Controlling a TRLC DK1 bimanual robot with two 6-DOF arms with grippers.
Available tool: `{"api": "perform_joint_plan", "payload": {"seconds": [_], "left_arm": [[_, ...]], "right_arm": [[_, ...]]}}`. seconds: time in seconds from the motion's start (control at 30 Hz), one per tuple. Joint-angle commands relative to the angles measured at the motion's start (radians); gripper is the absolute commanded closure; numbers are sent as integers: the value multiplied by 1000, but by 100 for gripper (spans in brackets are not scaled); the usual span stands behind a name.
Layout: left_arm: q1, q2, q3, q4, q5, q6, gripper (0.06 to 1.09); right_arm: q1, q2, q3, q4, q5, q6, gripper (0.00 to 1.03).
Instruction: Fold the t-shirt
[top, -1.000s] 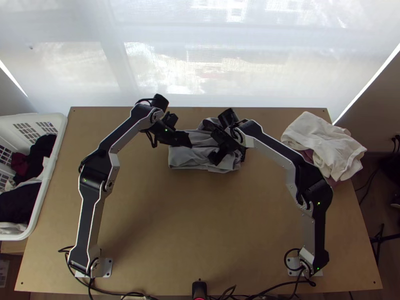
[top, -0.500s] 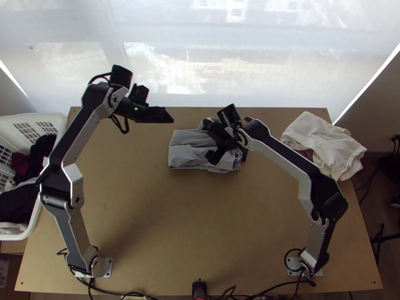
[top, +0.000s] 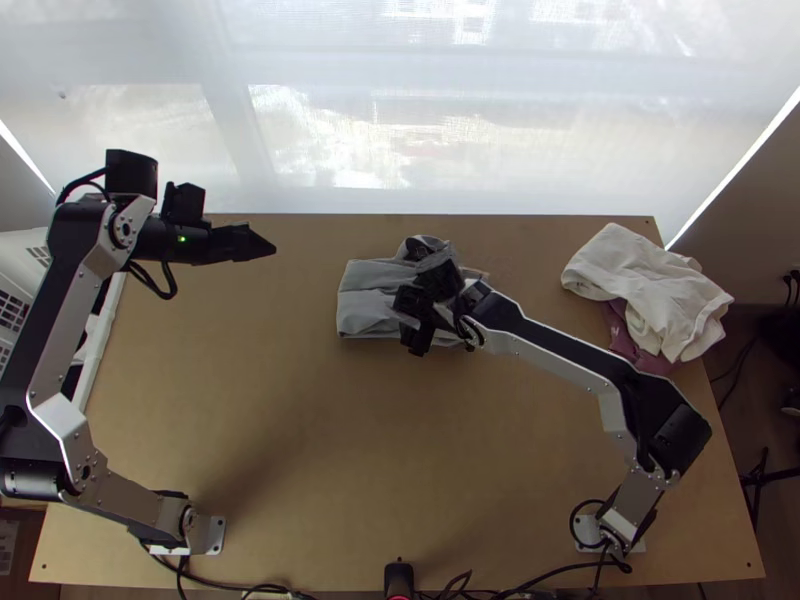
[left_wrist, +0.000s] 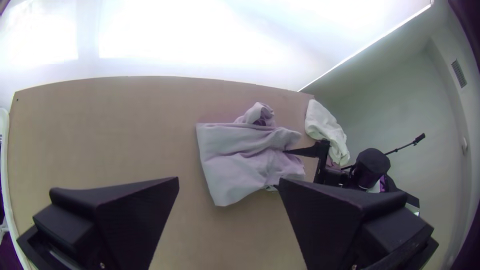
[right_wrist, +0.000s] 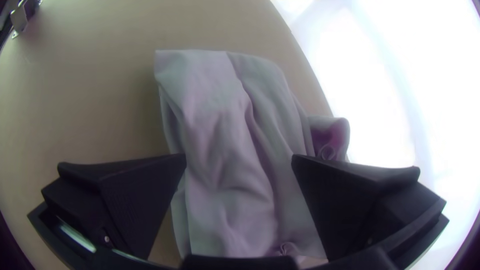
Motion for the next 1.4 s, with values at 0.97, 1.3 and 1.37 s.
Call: {"api": "perform_joint_plan", "payload": {"seconds": [0.97, 1.3, 1.37], "left_arm": [[51, -161, -271, 56, 13, 6, 11], [51, -175, -280, 56, 13, 0, 11], [51, -178, -285, 56, 13, 0, 11]], "right_arm": [[94, 142, -55, 200, 128, -101, 5], [56, 185, -6, 234, 148, -118, 5], [49, 199, 5, 234, 148, -118, 5]]}}
